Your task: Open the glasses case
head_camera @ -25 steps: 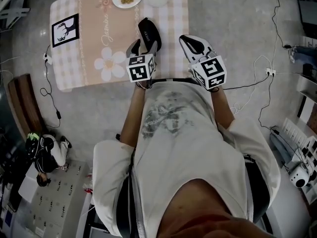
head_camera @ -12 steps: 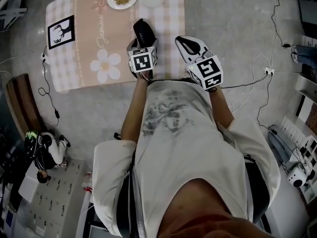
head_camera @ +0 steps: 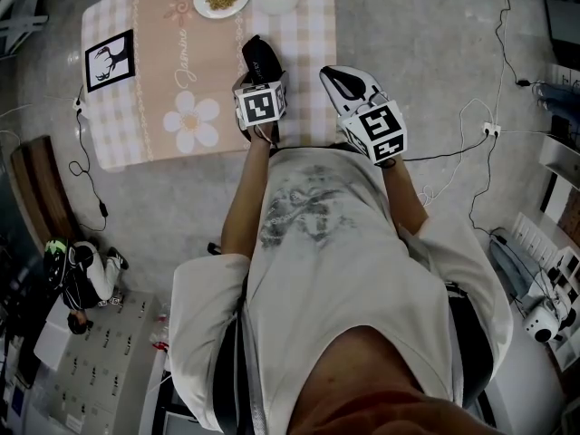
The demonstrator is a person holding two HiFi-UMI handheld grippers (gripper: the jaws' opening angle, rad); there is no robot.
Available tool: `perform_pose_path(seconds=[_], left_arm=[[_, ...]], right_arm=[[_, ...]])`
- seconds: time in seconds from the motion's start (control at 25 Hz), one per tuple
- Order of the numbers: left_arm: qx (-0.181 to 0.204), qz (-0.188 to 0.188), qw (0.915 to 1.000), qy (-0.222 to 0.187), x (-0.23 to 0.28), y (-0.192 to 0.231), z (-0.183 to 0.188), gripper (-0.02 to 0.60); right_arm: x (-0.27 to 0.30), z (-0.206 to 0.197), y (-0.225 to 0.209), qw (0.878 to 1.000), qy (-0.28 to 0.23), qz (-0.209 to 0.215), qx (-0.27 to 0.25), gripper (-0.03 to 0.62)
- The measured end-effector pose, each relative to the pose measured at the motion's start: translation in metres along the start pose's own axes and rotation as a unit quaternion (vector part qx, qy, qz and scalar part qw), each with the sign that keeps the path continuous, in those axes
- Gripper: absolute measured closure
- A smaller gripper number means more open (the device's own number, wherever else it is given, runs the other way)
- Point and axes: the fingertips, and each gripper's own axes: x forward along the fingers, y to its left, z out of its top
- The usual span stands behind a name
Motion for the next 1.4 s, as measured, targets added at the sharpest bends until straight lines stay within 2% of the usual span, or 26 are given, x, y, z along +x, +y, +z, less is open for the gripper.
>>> perform_pose_path(seconds=[0.52, 0.76, 0.96, 1.4], left_arm=[[-0.016, -0.052, 0.9983, -0.02, -0.007, -0.002, 0.001, 0.235], [-0.018, -0.094, 0.9942, -0.048, -0.022, -0.014, 0.013, 0.238], [-0.02, -0.141, 0.9853, -0.095, -0.05, -0.028, 0.041, 0.239], [-0.009, -0.219, 0.9564, -0.192, -0.128, -0.049, 0.099, 0.241]], right_arm=[[0.003, -0.002, 0.007, 1.0, 0.007, 0.001, -0.001, 0.576], [0.007, 0.001, 0.011, 1.0, 0.007, 0.002, -0.005, 0.576], [0.009, 0.015, 0.012, 1.0, -0.004, 0.001, -0.01, 0.576], [0.005, 0.074, 0.02, 0.998, -0.051, 0.008, -0.02, 0.576]])
